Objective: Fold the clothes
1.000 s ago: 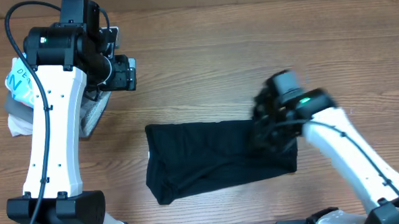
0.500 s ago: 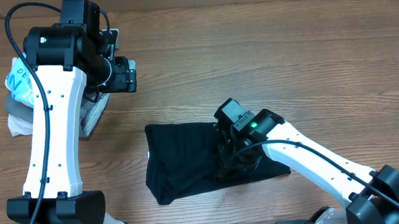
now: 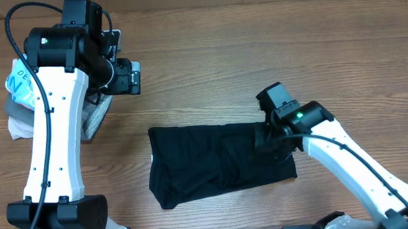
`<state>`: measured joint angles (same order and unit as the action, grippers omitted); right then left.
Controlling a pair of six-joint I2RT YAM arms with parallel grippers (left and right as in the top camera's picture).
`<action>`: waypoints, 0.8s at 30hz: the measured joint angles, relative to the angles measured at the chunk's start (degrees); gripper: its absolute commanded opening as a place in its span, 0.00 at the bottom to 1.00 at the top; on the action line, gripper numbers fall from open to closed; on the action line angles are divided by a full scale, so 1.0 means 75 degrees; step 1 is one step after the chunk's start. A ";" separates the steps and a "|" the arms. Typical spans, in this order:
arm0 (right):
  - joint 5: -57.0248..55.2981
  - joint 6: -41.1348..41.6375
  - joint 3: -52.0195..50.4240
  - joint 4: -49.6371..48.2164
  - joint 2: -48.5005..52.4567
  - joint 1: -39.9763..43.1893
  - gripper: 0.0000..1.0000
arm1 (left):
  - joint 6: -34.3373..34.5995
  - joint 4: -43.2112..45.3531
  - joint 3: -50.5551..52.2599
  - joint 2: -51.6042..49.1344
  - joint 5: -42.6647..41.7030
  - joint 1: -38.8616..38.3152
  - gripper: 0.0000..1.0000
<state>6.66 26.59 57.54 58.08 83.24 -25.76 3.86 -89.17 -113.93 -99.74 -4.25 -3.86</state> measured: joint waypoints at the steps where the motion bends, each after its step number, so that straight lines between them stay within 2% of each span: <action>1: 0.0096 0.0015 -0.0117 -0.0119 0.0154 0.0020 0.04 | -0.0003 0.0000 -0.0003 0.0000 0.0000 0.0000 0.89; 4: 0.0848 0.0015 -0.0463 -0.0699 0.0740 -0.0079 0.04 | -0.0003 0.0000 -0.0003 0.0000 0.0000 0.0000 0.89; 8: 0.2562 -0.0026 -0.0597 -0.2506 0.1320 -0.0653 0.04 | 0.0000 -0.0003 -0.0003 0.0000 -0.0003 0.0000 0.90; 11: 0.3576 0.0090 -0.0595 -0.3917 0.1346 -0.1166 0.04 | 0.0000 -0.0006 -0.0003 0.0000 0.0000 0.0000 1.00; 13: 0.4036 0.0192 -0.0562 -0.4395 0.1346 -0.1405 0.04 | 0.0009 -0.0015 -0.0003 0.0000 0.0000 0.0000 1.00; 15: 0.4345 0.0221 -0.0495 -0.4304 0.1343 -0.1457 0.04 | 0.0009 -0.0099 -0.0003 0.0000 -0.0003 0.0000 1.00; 18: 0.4479 -0.0017 -0.0265 -0.3509 0.1309 -0.1189 0.04 | 0.0012 -0.0245 0.0000 0.0000 -0.0006 0.0000 1.00; 21: 0.4057 -0.0417 0.0061 -0.2232 0.1142 -0.0772 0.04 | 0.0015 -0.0265 0.0195 0.0026 -0.0061 0.0000 1.00; 24: 0.3223 -0.0653 0.0370 -0.0781 0.0801 -0.0353 0.04 | 0.0064 -0.0137 0.0979 0.0096 -0.0271 0.0000 1.00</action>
<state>30.83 21.69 60.31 52.23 89.25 -28.40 4.34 -90.19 -106.59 -99.02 -6.28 -3.86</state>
